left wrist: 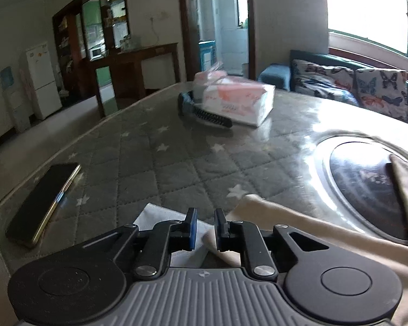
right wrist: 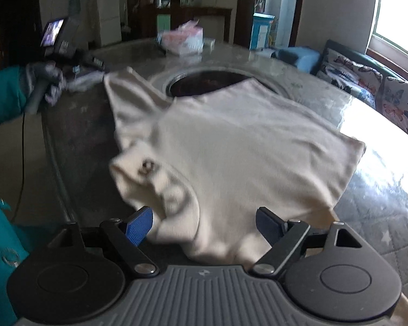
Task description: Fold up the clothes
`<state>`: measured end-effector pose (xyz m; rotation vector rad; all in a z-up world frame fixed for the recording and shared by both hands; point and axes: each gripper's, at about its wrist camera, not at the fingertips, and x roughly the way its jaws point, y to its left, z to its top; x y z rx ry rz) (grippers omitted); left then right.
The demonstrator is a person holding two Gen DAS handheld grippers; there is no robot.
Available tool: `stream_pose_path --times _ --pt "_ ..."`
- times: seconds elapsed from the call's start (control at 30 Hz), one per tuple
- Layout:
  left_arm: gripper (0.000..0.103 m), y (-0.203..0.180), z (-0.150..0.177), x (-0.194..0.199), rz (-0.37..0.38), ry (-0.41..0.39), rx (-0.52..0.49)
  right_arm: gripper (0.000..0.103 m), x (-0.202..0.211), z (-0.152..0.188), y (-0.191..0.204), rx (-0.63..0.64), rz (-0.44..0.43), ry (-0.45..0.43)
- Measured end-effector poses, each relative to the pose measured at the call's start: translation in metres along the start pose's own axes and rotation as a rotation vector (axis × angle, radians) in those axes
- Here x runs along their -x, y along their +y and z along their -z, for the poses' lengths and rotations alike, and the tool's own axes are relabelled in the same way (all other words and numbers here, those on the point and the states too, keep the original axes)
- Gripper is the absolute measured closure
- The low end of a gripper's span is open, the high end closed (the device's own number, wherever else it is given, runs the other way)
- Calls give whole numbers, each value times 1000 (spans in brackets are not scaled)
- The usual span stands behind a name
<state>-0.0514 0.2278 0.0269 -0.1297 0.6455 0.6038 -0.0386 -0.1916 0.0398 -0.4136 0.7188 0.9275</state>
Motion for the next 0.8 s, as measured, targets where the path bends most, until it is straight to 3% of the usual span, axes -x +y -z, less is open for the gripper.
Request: stream_pose_path --times 0.33,0.43,0.57,0.63,0.8 --pt "88 -66 13 21 254 14 -102 21 -21 -3 0 -39 9 -2" --pt "88 -84 23 20 294 26 -136 21 -27 -1 2 -41 5 7" --pt "83 -92 34 22 279 -13 -200 20 -36 2 5 -44 0 20" --pt "68 -89 32 19 252 -18 -200 19 -40 3 7 -46 -2 27" --pt "52 -70 21 -1 172 -26 -153 19 -39 5 12 -26 -25 31"
